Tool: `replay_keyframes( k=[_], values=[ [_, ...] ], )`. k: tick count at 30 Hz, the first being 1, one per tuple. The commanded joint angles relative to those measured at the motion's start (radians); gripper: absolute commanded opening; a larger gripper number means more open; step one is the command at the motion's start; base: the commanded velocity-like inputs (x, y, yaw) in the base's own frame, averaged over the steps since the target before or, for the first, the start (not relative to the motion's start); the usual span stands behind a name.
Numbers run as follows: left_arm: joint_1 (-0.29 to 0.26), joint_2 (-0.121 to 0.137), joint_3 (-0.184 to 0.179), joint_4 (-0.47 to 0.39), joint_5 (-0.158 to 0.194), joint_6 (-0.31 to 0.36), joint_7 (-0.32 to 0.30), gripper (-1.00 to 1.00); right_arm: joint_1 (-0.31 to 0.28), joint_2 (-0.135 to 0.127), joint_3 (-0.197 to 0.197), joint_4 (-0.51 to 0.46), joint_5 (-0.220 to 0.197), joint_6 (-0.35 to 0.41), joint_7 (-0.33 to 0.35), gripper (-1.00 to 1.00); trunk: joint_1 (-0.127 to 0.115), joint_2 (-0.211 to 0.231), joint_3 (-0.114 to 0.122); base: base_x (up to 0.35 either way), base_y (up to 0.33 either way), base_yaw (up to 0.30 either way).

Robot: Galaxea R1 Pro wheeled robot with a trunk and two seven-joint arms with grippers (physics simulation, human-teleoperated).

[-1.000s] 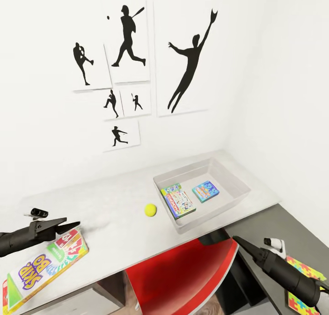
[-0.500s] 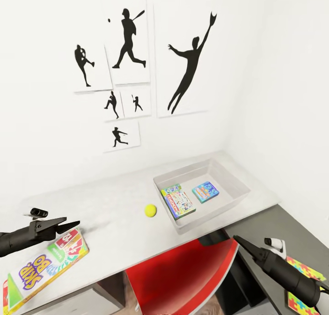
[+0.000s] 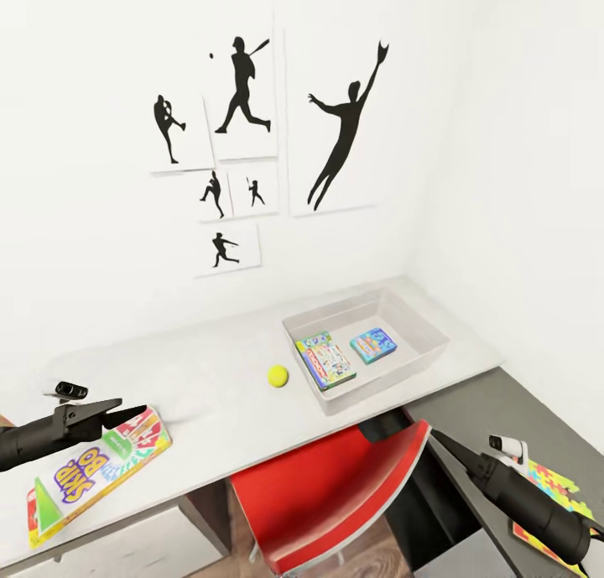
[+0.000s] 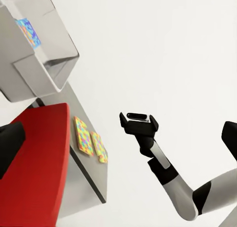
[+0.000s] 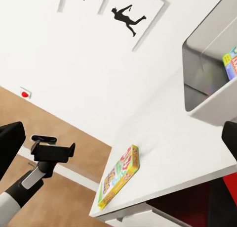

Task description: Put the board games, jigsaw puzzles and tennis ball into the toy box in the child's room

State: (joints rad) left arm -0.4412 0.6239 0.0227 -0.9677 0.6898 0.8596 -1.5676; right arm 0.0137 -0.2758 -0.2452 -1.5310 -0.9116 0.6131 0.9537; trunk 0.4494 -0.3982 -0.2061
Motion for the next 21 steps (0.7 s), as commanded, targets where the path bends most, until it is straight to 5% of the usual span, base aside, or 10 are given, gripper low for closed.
replay_keyframes(
  k=[1, 21],
  values=[
    [-0.001, 0.0, -0.001, 0.0, 0.0, 0.011, -0.003, 1.0, 0.0, 0.0, -0.001, 0.0, -0.007, 0.007, -0.001, 1.0, 0.001, -0.002, 0.0, -0.021, 0.0, 0.0],
    [-0.001, 0.0, -0.001, 0.0, 0.0, 0.01, -0.003, 1.0, 0.0, 0.0, 0.0, 0.014, -0.006, 0.002, -0.001, 1.0, 0.001, -0.002, 0.033, -0.007, 0.012, 0.007]
  ],
)
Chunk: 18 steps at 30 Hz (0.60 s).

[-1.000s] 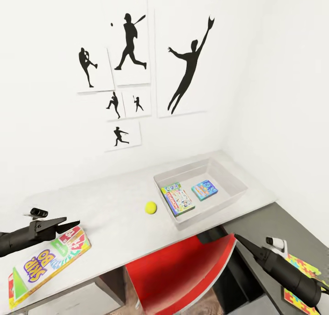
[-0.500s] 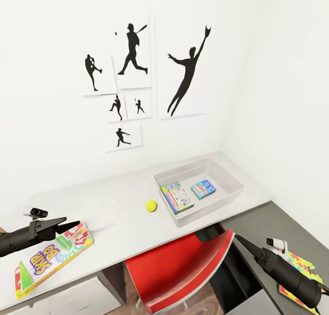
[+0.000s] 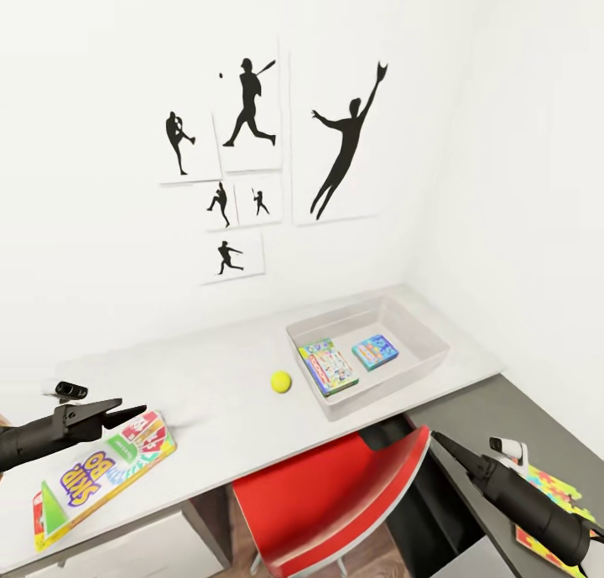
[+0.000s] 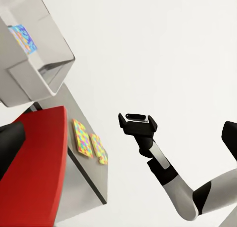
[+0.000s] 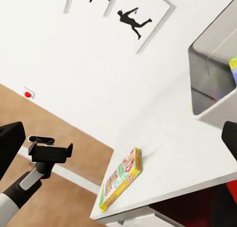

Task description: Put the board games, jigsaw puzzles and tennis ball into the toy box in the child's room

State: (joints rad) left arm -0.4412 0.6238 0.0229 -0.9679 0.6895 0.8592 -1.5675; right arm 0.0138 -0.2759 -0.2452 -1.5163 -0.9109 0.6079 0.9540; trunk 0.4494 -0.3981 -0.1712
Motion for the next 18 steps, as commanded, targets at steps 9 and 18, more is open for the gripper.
replay_keyframes(
  k=[9, 18],
  values=[
    [-0.001, 0.002, 0.0, 0.0, 0.0, 0.011, -0.003, 1.0, 0.0, 0.0, 0.0, -0.001, -0.005, -0.019, -0.001, 1.0, 0.001, -0.002, 0.013, -0.076, 0.225, 0.075],
    [-0.001, 0.002, 0.0, 0.0, 0.001, 0.011, -0.003, 1.0, 0.0, 0.0, 0.0, -0.001, -0.005, -0.022, -0.001, 1.0, 0.001, -0.002, 0.028, -0.119, 0.266, 0.096]
  ],
)
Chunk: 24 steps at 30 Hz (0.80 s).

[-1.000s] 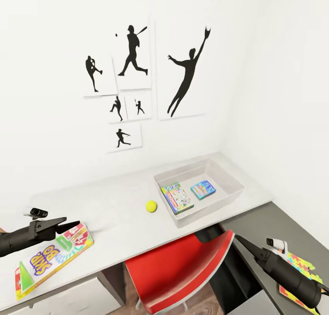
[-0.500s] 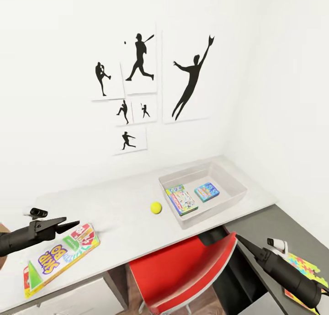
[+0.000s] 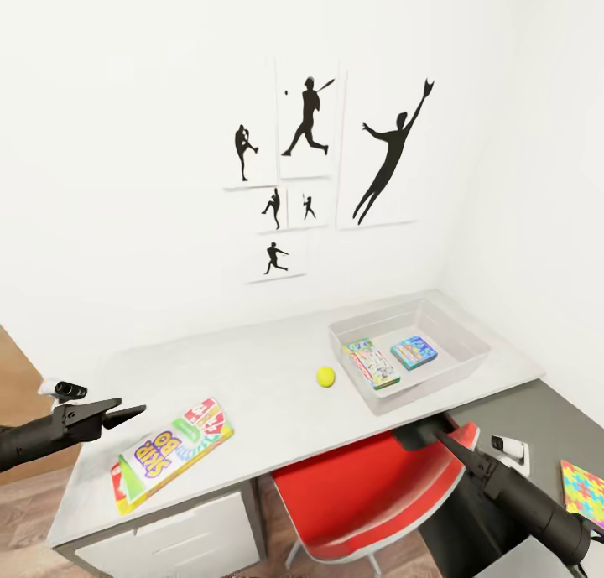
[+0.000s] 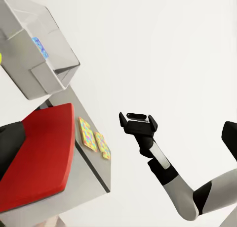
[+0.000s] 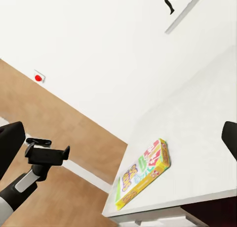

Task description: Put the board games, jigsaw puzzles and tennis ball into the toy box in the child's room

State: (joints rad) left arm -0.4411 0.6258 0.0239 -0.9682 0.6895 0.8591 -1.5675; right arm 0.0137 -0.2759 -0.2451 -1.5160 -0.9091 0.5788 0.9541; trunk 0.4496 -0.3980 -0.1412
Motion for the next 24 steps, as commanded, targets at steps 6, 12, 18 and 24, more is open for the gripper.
replay_keyframes(
  k=[6, 12, 18, 24],
  values=[
    [-0.001, 0.001, -0.001, 0.0, 0.001, 0.011, -0.003, 1.0, 0.0, 0.0, 0.0, -0.001, -0.007, 0.007, -0.002, 1.0, 0.0, -0.002, 0.008, -0.164, 0.244, 0.108],
    [-0.001, 0.002, -0.001, 0.0, 0.0, 0.011, -0.003, 1.0, 0.0, 0.0, 0.0, -0.001, -0.007, 0.006, -0.003, 1.0, 0.0, -0.002, 0.018, -0.182, 0.239, 0.126],
    [-0.001, 0.002, 0.0, 0.0, -0.001, 0.011, -0.003, 1.0, 0.0, 0.001, 0.0, -0.001, -0.007, 0.006, -0.007, 1.0, 0.0, -0.002, 0.027, -0.177, 0.244, 0.158],
    [-0.001, 0.003, 0.0, 0.007, -0.001, 0.011, -0.003, 1.0, 0.0, 0.001, 0.001, -0.001, -0.008, 0.006, -0.011, 1.0, 0.0, -0.002, 0.035, -0.145, 0.26, 0.199]
  ],
)
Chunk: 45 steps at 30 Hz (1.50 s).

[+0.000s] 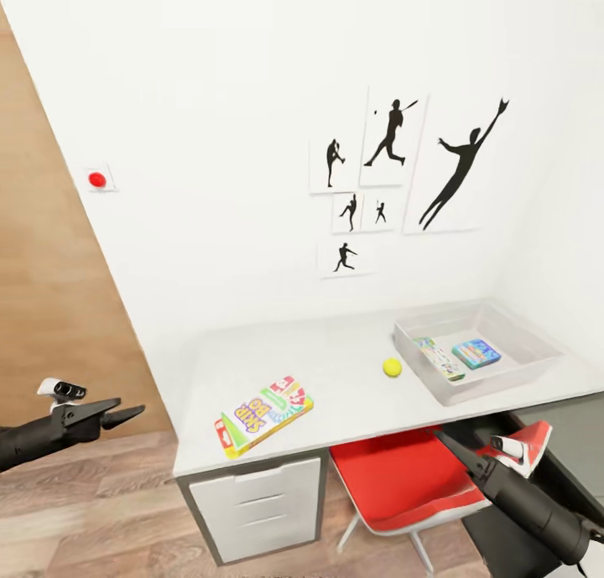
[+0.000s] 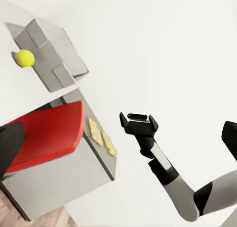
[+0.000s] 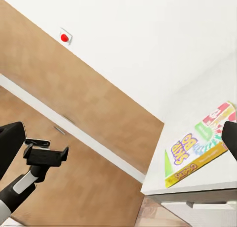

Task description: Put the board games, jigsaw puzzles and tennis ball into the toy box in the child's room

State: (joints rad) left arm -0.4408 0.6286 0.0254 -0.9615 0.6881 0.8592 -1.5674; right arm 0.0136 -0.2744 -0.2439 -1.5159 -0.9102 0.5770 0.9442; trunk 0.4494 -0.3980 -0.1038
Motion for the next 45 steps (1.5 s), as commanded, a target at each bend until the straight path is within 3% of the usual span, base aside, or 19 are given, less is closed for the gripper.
replay_keyframes(
  k=[1, 8, 17, 35, 45],
  values=[
    [-0.001, 0.0, -0.001, 0.001, 0.001, 0.011, -0.003, 1.0, 0.0, 0.0, 0.0, -0.001, -0.007, 0.007, -0.002, 1.0, 0.001, -0.002, -0.001, -0.074, 0.274, 0.225],
    [-0.001, 0.0, -0.001, 0.005, 0.001, 0.011, -0.003, 1.0, 0.0, 0.0, 0.006, -0.002, -0.007, 0.008, -0.018, 1.0, 0.001, -0.002, 0.005, -0.029, 0.284, 0.237],
    [-0.001, 0.0, -0.001, 0.007, 0.001, 0.011, -0.003, 1.0, 0.0, 0.0, 0.012, -0.003, -0.006, 0.014, -0.097, 1.0, 0.001, -0.002, 0.004, -0.003, 0.157, 0.073],
    [-0.001, 0.0, 0.0, 0.01, 0.002, 0.011, -0.003, 1.0, 0.0, 0.001, 0.013, -0.001, -0.009, 0.016, -0.106, 1.0, 0.001, -0.002, -0.01, 0.045, 0.181, 0.096],
    [-0.001, 0.0, 0.001, 0.01, 0.002, 0.011, -0.003, 1.0, 0.0, 0.001, 0.01, 0.066, -0.007, 0.015, -0.125, 1.0, 0.001, -0.002, -0.01, 0.027, 0.144, 0.002]
  ],
)
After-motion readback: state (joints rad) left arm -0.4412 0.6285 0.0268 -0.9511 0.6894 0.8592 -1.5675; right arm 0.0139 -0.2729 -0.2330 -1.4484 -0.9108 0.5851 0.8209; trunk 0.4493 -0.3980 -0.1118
